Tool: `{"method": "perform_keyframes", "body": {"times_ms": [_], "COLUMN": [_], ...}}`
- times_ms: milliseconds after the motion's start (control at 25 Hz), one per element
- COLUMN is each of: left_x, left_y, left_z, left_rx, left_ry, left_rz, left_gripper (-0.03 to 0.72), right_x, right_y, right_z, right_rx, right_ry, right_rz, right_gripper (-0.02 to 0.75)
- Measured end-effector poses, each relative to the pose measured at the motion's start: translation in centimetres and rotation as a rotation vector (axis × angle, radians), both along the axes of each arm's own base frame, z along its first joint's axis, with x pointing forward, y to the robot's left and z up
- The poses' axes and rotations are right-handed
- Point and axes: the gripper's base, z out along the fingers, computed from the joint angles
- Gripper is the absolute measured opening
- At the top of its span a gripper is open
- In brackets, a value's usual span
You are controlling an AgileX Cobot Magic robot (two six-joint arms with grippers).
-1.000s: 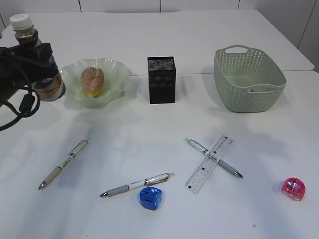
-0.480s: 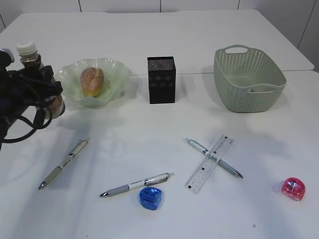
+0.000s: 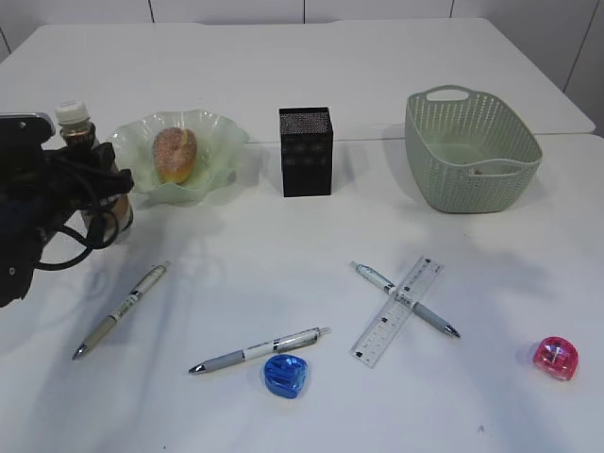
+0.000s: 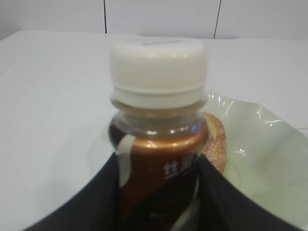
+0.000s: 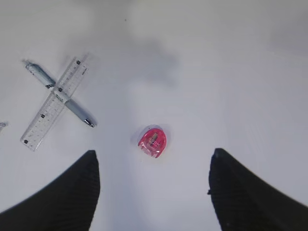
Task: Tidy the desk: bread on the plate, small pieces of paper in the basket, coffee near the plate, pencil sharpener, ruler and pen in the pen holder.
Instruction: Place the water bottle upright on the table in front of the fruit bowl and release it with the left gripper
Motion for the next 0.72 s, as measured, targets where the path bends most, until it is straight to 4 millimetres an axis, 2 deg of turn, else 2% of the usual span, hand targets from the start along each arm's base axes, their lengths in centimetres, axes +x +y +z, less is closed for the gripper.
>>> {"method": "perform_keyframes", "body": {"times_ms": [320,720], "left_x": [0.2,0.2], "left_y": [-0.2,-0.3], "left_z": [-1.4,-1.5], "left_rx": [0.014,0.031], "left_ry": [0.031,0.036], "left_rz": [-0.018,-0.055], "left_gripper": [0.269,0.288], "right_x": [0.0,0.0], "right_y": [-0.1,-0.1], "right_z": [0.0,0.0], "right_rx": [-0.007,-0.008], "right_ry": [0.0,0.0], "right_rz": [0.0,0.0], "right_gripper": [0.551,0.551]}}
